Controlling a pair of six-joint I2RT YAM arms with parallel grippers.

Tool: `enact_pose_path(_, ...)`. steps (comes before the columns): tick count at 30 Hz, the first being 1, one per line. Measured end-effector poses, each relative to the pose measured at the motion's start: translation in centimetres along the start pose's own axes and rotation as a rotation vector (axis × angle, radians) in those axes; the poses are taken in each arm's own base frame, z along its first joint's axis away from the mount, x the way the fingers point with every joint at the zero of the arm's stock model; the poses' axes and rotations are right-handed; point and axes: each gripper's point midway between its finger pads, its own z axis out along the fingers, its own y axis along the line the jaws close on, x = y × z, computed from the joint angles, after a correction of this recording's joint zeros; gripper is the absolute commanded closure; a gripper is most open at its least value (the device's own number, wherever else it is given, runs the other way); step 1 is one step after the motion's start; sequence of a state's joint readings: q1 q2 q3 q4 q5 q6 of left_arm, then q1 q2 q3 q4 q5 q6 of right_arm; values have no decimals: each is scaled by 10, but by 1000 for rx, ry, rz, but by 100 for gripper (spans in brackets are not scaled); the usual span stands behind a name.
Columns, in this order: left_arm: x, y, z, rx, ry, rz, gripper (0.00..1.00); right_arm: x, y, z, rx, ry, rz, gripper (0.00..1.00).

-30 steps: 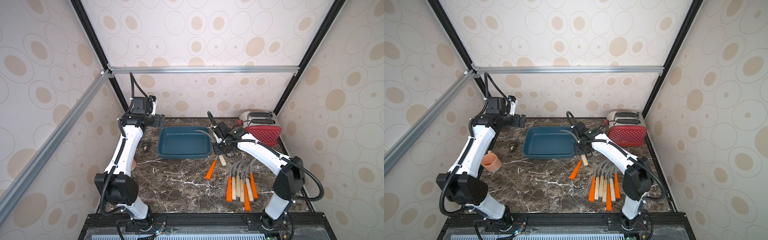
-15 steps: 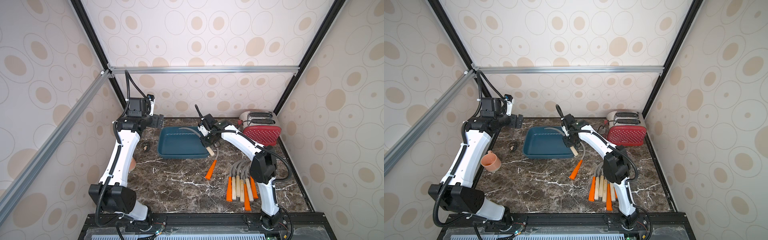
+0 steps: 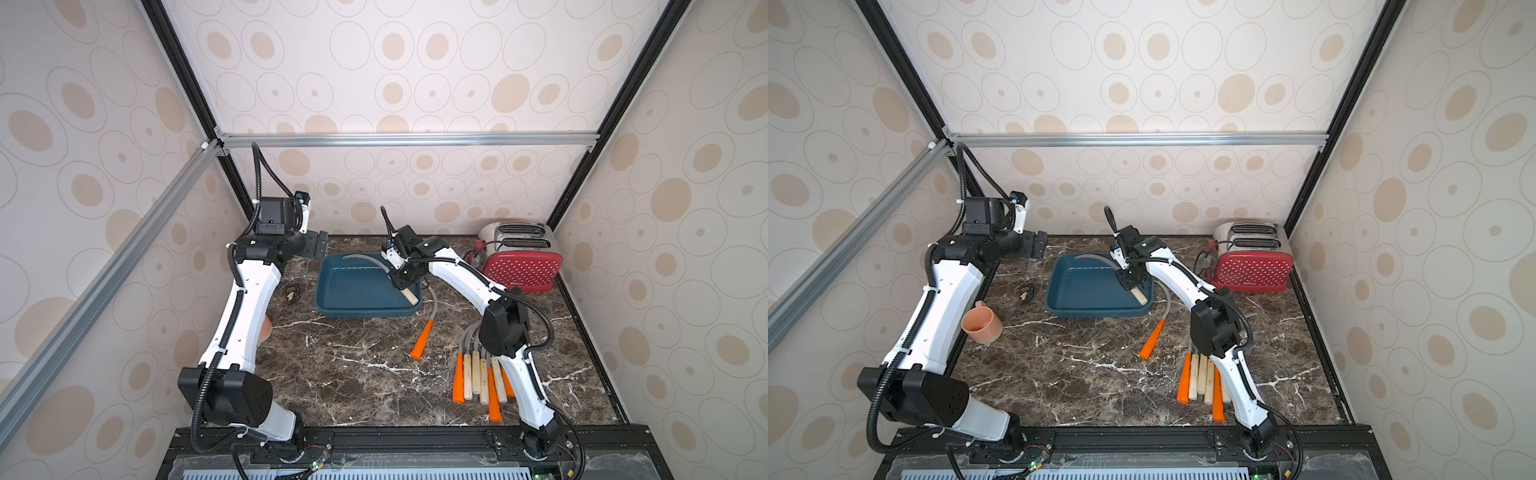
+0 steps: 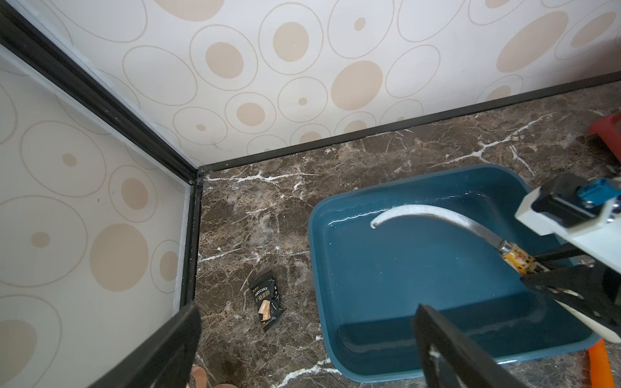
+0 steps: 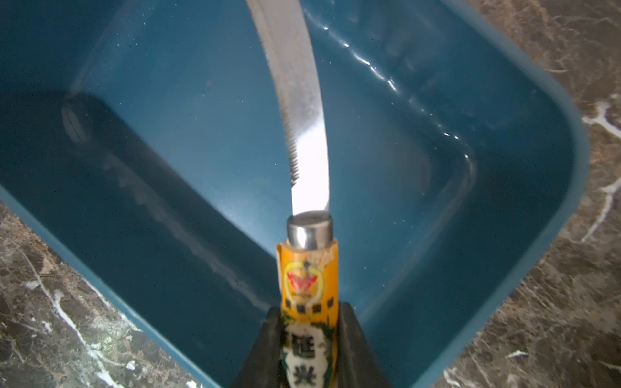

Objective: Put small sickles into storage boxes
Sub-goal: Place the sickle in the storage box.

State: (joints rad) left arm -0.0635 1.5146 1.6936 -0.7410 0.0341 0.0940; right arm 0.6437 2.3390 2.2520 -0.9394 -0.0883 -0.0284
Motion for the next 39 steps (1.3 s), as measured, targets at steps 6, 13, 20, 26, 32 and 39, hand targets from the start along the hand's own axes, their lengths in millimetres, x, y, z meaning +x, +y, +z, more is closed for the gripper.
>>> enact_pose_path(6,0,0,0,0,0,0,1,-16,10,14,5,-28,-73,100)
enact_pose_path(13,0,0,0,2,0,0,1,-15,22,27,22,-14,-151,100)
enact_pose_path(20,1,-3,2,14,2,-1,1,-8,20,42,50,16,-184,100)
enact_pose_path(26,9,-6,8,25,20,0,1,-11,14,44,82,7,-194,99)
enact_pose_path(32,13,-8,11,35,29,0,1,-14,11,51,96,-6,-195,96)
enact_pose_path(39,14,-9,14,41,30,-2,1,-4,10,67,98,24,-201,84)
